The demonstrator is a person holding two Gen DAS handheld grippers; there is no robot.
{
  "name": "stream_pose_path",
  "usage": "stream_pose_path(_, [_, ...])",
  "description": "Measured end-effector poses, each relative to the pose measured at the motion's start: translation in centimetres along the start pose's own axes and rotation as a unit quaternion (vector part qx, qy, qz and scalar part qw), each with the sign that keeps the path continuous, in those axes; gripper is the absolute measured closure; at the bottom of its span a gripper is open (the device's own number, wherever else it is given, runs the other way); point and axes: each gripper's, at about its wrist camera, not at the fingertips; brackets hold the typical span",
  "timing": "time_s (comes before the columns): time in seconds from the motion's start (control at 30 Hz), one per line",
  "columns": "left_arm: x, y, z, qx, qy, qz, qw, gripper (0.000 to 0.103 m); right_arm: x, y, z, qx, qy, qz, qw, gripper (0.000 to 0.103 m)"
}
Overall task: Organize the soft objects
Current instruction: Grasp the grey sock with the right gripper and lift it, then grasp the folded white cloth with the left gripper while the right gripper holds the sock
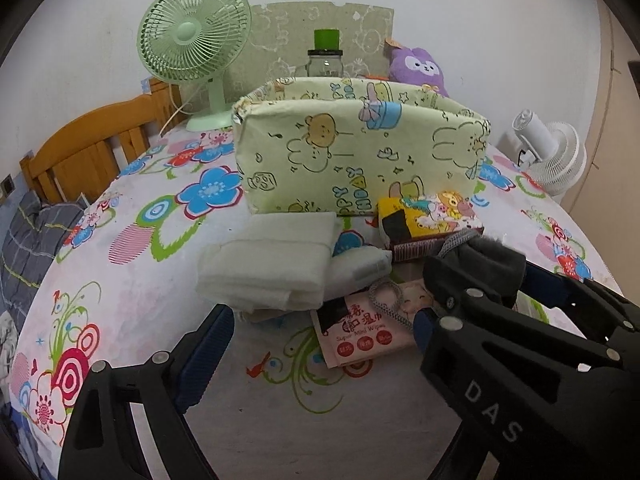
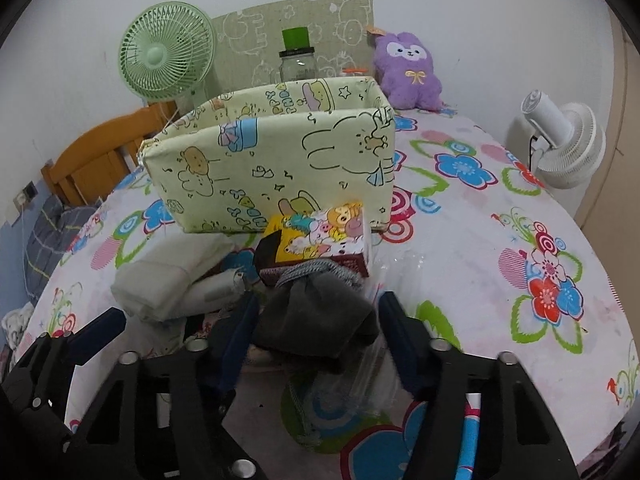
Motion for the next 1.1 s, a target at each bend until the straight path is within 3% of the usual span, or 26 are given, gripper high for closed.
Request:
stream_pose_path(0.17, [0.5, 0.1, 0.1, 0.0, -0.005, 0.003, 1.0, 0.011, 0.1, 0.3, 0.3, 0.005, -0.004, -0.008, 1.0, 0.058])
stream_pose_path(0.27, [0.7, 0.4, 0.1, 0.003, -0.005, 0.004, 1.0, 0.011, 0.2, 0.7, 0.3, 0.012, -0.005, -0.009, 1.0, 0.06])
stream_pose_path(0.57, [1.6, 1.5, 0.0, 0.017, -0.013, -0.003, 0.9998, 0.011, 1.4, 2.7, 0.2, 0.042, -0.024, -0.005, 0.999, 0.061])
stream_pose_path(0.9, [0.8, 2.5, -2.3, 0.039, -0.009, -0.022, 0.9989, 0.011, 0.6, 4.3, -1.5, 0.08, -0.02, -0.012, 0.997, 0.061])
stream_pose_path(1.1, [-0.3, 2.0, -3.6, 0.047, -0.006, -0.029, 0.9985, 0.011, -0.3, 3.4, -2.4, 0.078, -0.02, -0.021, 0.997, 0.061])
Point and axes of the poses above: each gripper's, at about its wrist camera, not at the fingertips, and y roughly against the way its jaws point, x to its right, z to its underside, and after that the axes turned 10 degrees about y, right-handed
